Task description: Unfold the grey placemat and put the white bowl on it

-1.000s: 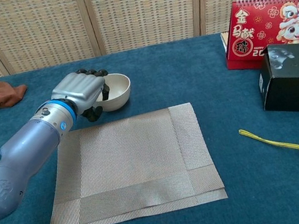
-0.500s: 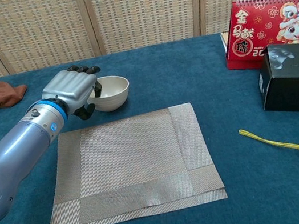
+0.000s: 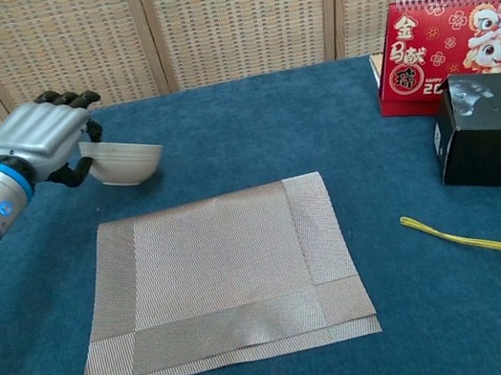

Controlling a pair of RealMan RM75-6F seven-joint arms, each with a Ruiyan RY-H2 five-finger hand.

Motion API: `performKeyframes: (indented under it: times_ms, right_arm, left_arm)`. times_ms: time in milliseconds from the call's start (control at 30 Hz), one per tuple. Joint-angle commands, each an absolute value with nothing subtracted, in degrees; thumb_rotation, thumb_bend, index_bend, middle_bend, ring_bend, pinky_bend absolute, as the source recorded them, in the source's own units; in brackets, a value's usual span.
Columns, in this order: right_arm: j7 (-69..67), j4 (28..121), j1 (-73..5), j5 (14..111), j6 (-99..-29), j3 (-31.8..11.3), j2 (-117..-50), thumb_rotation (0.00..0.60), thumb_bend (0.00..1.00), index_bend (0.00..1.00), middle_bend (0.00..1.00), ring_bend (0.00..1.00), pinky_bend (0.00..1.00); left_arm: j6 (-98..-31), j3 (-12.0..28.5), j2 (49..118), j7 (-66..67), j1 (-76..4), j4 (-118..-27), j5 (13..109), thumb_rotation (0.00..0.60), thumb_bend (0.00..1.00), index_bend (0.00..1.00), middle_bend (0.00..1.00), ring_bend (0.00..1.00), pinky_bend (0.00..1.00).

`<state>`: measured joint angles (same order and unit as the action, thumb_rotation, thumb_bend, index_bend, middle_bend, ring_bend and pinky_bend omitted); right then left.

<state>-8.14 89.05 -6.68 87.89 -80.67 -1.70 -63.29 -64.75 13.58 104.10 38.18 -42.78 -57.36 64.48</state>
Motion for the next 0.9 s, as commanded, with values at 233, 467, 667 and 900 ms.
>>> performKeyframes:
  times_ms: [233, 467, 667, 900]
  right_arm:
    - [-6.60, 89.29, -6.61, 88.58, -80.83, -1.21, -63.85, 0.600, 0.08, 0.14, 0.00, 0.00, 0.00]
    - [-5.40, 89.21, -6.67, 88.67, -80.58, -0.98, -64.48, 0.600, 0.08, 0.14, 0.00, 0.00, 0.00]
    - [-4.54, 89.05, -6.76, 88.76, -80.40, -0.82, -64.97, 0.600, 0.08, 0.14, 0.00, 0.00, 0.00]
    - [-3.90, 89.01, -6.75, 88.80, -80.34, -0.66, -65.27, 0.600, 0.08, 0.14, 0.00, 0.00, 0.00]
  left_arm:
    - [-67.02, 12.25, 97.94, 33.90, -37.66, -57.61, 64.71, 0.600, 0.56, 0.84, 0.00, 0.00, 0.00]
    - [-67.10, 11.79, 95.11, 30.37, -35.14, -56.63, 64.75, 0.600, 0.56, 0.84, 0.00, 0.00, 0.00]
    - [-66.74, 10.89, 93.89, 28.37, -33.41, -55.96, 65.14, 0.600, 0.56, 0.84, 0.00, 0.00, 0.00]
    - [-66.14, 9.24, 94.21, 26.79, -31.85, -54.80, 66.22, 0.600, 0.55, 0.83, 0.00, 0.00, 0.00]
